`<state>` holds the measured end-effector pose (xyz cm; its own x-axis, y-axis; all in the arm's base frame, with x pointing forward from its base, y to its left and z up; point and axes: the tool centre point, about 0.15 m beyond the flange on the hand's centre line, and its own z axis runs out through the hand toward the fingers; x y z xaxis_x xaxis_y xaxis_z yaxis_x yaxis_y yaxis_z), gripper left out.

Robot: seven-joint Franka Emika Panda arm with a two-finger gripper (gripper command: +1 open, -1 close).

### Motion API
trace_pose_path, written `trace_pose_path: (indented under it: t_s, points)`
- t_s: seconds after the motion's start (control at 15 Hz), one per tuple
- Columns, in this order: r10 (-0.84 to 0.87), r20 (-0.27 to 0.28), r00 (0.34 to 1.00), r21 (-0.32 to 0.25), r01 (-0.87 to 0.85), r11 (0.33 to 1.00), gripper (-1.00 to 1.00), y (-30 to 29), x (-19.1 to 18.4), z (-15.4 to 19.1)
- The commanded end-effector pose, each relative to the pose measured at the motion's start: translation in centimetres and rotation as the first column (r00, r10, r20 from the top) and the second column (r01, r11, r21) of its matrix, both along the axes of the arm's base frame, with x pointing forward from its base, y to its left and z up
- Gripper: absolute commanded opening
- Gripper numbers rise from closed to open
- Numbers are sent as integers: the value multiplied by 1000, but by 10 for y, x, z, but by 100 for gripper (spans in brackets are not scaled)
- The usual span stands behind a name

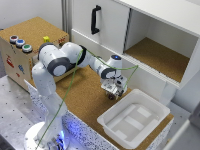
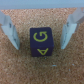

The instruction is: Lift the purple block

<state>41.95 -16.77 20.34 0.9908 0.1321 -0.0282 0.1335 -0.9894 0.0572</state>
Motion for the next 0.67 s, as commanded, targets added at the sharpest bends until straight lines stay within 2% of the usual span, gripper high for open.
trace_pose_path:
  t_s: [0.0,0.2,0.6]
  points:
    - [-1,15,1000,38,0,999,-100,-2,1,-11]
    - [-21,37,999,38,20,999,-100,-1,0,-3]
    - [-98,175,980,79,85,993,-100,-7,-7,66]
